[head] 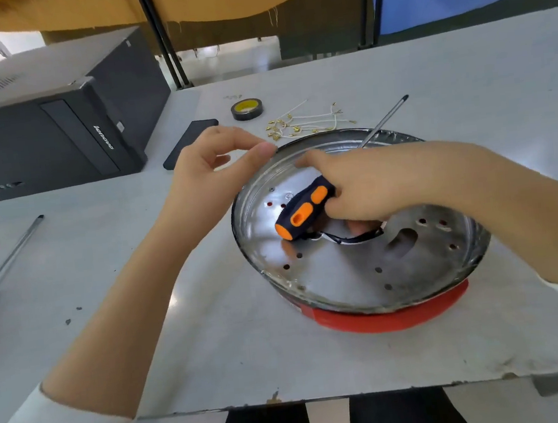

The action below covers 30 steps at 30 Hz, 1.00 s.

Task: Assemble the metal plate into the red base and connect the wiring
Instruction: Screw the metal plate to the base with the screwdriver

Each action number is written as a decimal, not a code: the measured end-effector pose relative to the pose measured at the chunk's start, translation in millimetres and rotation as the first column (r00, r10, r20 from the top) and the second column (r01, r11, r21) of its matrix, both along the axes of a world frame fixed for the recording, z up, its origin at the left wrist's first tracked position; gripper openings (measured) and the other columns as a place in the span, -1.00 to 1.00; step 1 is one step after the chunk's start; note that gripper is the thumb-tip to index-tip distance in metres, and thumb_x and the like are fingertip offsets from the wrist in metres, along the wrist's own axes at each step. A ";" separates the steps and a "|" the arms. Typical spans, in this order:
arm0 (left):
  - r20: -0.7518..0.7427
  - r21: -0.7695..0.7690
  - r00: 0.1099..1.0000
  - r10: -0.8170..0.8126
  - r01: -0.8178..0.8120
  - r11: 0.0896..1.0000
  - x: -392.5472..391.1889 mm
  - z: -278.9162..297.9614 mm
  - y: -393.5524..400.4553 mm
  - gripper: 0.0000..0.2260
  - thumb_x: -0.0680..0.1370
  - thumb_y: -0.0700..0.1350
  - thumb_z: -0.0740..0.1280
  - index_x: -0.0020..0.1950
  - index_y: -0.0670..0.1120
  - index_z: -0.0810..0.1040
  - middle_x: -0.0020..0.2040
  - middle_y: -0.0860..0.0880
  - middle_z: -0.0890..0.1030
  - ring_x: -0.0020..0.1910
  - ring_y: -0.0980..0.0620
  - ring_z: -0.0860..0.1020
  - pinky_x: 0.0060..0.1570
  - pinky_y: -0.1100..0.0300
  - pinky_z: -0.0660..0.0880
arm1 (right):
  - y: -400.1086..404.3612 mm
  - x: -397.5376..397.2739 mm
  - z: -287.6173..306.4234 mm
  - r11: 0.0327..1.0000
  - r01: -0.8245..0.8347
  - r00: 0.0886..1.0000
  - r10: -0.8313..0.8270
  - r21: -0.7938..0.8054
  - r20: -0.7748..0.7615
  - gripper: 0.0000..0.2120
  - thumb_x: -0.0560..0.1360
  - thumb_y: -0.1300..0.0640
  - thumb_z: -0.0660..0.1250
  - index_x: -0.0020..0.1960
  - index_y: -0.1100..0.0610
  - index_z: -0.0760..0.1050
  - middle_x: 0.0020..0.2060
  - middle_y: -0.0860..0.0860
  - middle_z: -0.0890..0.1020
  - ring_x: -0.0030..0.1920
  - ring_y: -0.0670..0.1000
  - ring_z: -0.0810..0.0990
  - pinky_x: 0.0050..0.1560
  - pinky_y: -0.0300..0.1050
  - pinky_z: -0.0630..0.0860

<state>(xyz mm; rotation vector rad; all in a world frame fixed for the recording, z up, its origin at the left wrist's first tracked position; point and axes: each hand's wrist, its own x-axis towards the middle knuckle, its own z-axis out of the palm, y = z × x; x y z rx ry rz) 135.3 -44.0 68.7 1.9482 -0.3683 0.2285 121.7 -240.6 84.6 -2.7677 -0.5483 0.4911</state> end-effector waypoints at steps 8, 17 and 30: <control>-0.095 -0.097 0.990 -0.108 0.099 0.990 -13.3 -1.2 -14.6 -0.96 0.38 0.03 0.51 -0.27 0.16 0.71 0.00 0.14 0.58 0.10 0.14 0.57 0.35 -0.05 0.41 | -1.2 -9.7 -3.6 0.735 -0.041 0.973 -0.124 0.677 0.194 -0.83 0.51 0.11 0.37 0.09 0.00 0.50 -0.22 -0.10 0.64 -0.42 -0.11 0.62 -0.52 -0.15 0.55; -0.090 -0.131 0.979 -0.181 0.169 0.977 -3.6 -13.6 -8.4 -0.93 0.44 -0.02 0.48 -0.24 0.14 0.72 0.05 0.11 0.60 0.15 0.11 0.57 0.33 -0.02 0.44 | -2.1 -6.4 -9.7 0.678 -0.103 0.935 -0.183 0.728 0.303 -0.95 0.47 0.13 0.42 -0.13 0.00 0.58 -0.43 -0.29 0.58 -0.49 -0.14 0.55 -0.45 -0.32 0.48; -0.403 -0.443 0.871 -0.282 0.084 0.893 7.5 -45.6 -0.5 -0.48 0.50 -0.27 0.14 0.42 0.09 0.43 0.36 -0.05 0.54 0.28 -0.08 0.56 0.32 -0.03 0.43 | 8.9 -22.2 -9.4 0.874 -0.321 0.912 0.389 0.366 -0.130 -0.94 0.51 0.13 0.36 -0.15 0.02 0.56 -0.31 -0.09 0.63 -0.37 -0.23 0.51 -0.35 -0.44 0.40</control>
